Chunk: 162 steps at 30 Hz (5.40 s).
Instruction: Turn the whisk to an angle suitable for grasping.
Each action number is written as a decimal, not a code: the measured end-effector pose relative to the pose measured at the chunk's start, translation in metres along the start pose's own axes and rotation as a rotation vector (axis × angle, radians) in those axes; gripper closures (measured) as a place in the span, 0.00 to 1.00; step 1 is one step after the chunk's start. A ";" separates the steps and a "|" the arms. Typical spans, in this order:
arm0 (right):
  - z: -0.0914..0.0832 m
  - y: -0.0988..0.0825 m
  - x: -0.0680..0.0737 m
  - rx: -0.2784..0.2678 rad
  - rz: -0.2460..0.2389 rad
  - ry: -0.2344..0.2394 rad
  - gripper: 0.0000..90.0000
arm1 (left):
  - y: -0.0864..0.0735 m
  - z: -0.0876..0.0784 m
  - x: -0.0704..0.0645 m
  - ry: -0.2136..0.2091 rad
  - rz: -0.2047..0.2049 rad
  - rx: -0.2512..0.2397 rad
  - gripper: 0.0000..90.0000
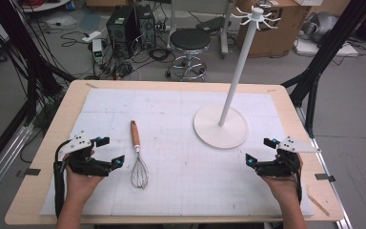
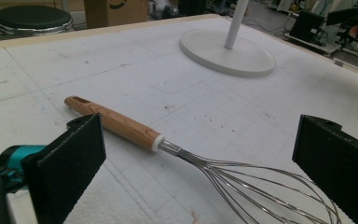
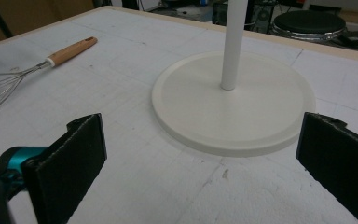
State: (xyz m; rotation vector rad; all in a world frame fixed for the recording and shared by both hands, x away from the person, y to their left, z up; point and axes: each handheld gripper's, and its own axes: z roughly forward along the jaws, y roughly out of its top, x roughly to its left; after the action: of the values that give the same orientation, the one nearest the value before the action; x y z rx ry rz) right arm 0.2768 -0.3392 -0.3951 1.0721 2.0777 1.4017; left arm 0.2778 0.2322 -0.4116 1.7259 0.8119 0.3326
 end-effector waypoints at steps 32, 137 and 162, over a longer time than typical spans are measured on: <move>-0.002 -0.003 -0.007 0.029 0.004 -0.036 0.00 | 0.027 0.057 0.007 0.132 -0.017 0.198 0.03; 0.011 -0.005 0.000 0.097 -0.048 -0.006 0.00 | 0.042 0.135 0.013 0.111 0.153 0.826 0.59; 0.011 -0.004 0.000 0.092 -0.050 -0.005 0.01 | 0.058 0.119 0.001 -0.020 0.159 0.659 0.77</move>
State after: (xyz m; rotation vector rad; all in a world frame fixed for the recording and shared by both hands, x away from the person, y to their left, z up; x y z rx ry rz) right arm 0.2830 -0.3336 -0.4034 1.0499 2.1689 1.2902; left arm 0.3699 0.1388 -0.3958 2.4128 0.8230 0.1567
